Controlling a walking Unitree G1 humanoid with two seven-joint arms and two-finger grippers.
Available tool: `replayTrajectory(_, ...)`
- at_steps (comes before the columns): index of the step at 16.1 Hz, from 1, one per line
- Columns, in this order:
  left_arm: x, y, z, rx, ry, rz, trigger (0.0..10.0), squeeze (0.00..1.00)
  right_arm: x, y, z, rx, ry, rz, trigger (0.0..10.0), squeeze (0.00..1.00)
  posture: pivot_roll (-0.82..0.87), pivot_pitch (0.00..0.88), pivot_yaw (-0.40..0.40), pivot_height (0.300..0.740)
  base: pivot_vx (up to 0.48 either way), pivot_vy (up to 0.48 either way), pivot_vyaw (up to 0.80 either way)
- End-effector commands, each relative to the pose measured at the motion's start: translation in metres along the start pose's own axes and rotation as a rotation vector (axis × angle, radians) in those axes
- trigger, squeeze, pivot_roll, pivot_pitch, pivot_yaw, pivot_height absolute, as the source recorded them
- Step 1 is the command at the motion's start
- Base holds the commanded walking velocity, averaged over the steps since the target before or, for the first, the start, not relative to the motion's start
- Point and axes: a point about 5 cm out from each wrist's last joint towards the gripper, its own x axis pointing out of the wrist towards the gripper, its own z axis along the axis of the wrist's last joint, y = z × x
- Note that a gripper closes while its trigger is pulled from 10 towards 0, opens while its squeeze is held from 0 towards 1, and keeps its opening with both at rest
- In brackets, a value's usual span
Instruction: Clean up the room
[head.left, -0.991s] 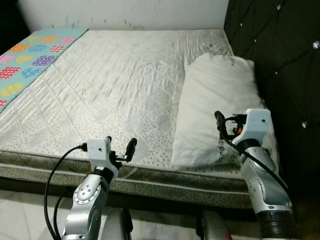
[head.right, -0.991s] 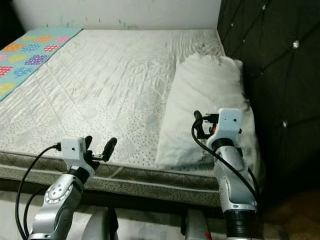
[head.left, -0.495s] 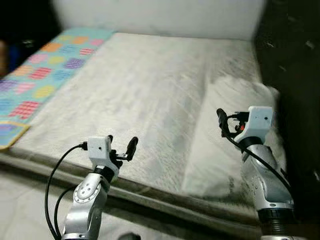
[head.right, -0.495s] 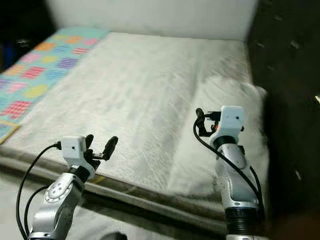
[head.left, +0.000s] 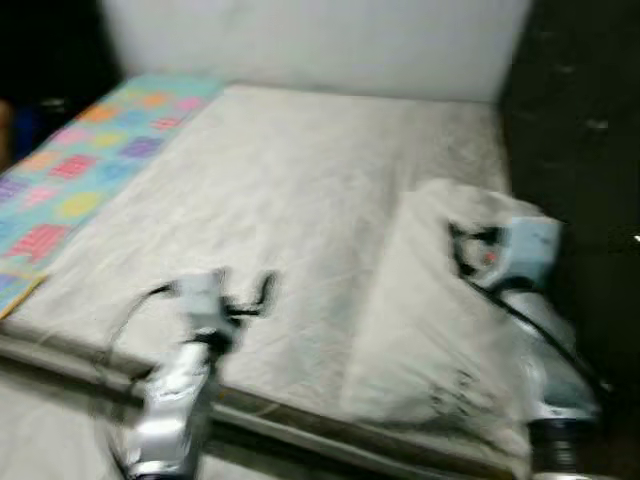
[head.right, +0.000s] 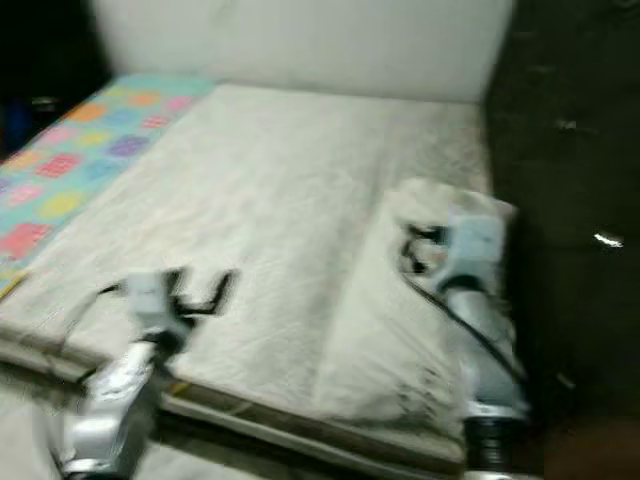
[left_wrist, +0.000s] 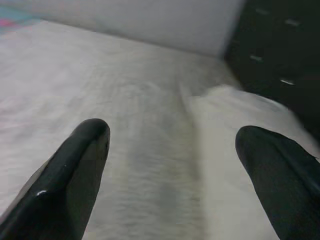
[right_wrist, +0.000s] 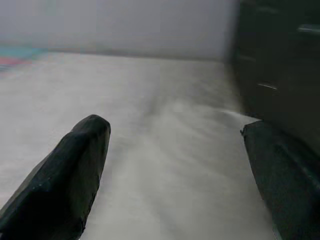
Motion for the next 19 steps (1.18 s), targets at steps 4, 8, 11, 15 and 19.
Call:
replayTrajectory(4, -0.0067, 0.0129, -0.0014, -0.006, 0.018, 0.044, 10.0, 0.00, 0.0010, 0.0140, 0.0054, 0.015, -0.020, 0.038, 10.0, 0.00, -0.16, 0.000, 0.037, 0.740, 0.000, 0.000, -0.12)
replayTrajectory(8, -0.0067, 0.0124, -0.0018, -0.013, 0.021, 0.042, 10.0, 0.00, 0.0009, 0.0134, 0.0052, 0.013, -0.019, 0.038, 10.0, 0.00, -0.16, 0.000, 0.037, 0.740, 0.000, 0.000, -0.65)
replayTrajectory(11, -0.0067, 0.0124, -0.0018, -0.013, 0.021, 0.042, 10.0, 0.00, 0.0009, 0.0134, 0.0052, 0.013, -0.019, 0.038, 10.0, 0.00, -0.16, 0.000, 0.037, 0.740, 0.000, 0.000, -0.65)
replayTrajectory(15, -0.0067, 0.0124, -0.0018, -0.013, 0.021, 0.042, 10.0, 0.00, 0.0009, 0.0134, 0.0052, 0.013, -0.019, 0.038, 10.0, 0.00, -0.16, 0.000, 0.037, 0.740, 0.000, 0.000, -0.65)
replayTrajectory(19, -0.0067, 0.0124, -0.0018, -0.013, 0.021, 0.042, 10.0, 0.00, 0.0009, 0.0134, 0.0052, 0.013, -0.019, 0.038, 10.0, 0.00, -0.16, 0.000, 0.037, 0.740, 0.000, 0.000, -0.65)
